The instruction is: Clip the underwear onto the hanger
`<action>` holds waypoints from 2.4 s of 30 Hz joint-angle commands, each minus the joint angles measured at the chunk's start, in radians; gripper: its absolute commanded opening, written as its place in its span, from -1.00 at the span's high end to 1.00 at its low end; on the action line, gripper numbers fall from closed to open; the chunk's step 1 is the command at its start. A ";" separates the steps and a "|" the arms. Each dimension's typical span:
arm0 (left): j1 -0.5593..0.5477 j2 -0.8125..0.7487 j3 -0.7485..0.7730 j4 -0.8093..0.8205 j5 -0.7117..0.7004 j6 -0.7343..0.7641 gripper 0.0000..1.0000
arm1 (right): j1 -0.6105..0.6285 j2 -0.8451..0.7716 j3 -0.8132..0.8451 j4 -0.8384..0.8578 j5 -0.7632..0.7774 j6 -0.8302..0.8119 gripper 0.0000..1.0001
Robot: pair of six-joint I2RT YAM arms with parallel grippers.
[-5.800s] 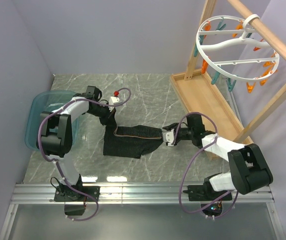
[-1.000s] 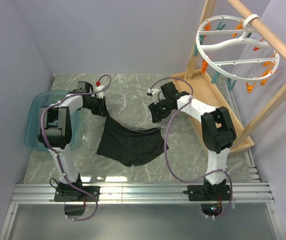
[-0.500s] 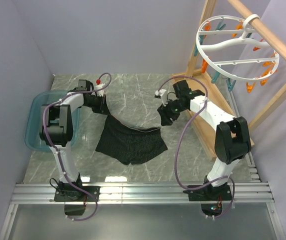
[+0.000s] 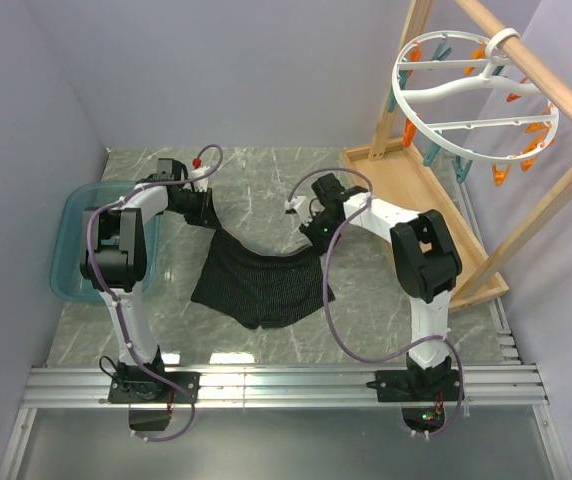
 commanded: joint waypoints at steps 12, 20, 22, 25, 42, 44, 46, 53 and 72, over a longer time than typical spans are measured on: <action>0.015 -0.112 -0.006 0.121 -0.072 -0.076 0.12 | -0.124 0.001 0.121 -0.077 0.006 0.180 0.31; 0.018 -0.432 -0.062 0.284 0.006 0.008 -0.93 | -0.203 -0.356 0.009 -0.076 -0.126 0.215 -0.21; 0.001 -0.508 -0.065 0.334 0.059 0.020 -0.99 | -0.239 -0.445 -0.040 -0.035 -0.207 0.250 -0.22; -0.054 -0.560 -0.043 0.358 0.051 0.063 -0.99 | -0.278 -0.639 -0.134 0.065 -0.285 0.309 -0.22; -0.530 -0.373 0.186 0.715 -0.092 -0.150 -0.93 | -0.292 -1.198 -0.410 -0.050 -0.340 0.271 -0.23; -0.554 -0.330 0.216 0.721 -0.092 -0.147 -0.86 | -0.293 -1.204 -0.418 -0.050 -0.334 0.257 -0.23; -0.585 -0.303 0.233 0.758 -0.101 -0.138 -0.83 | -0.293 -1.246 -0.426 -0.018 -0.301 0.281 -0.23; -0.701 -0.172 0.342 0.896 -0.131 -0.182 -0.61 | -0.295 -1.467 -0.504 0.189 -0.106 0.468 -0.26; -0.861 0.161 0.737 0.988 -0.219 -0.279 -0.27 | -0.293 -1.550 -0.347 0.222 0.365 0.715 -0.48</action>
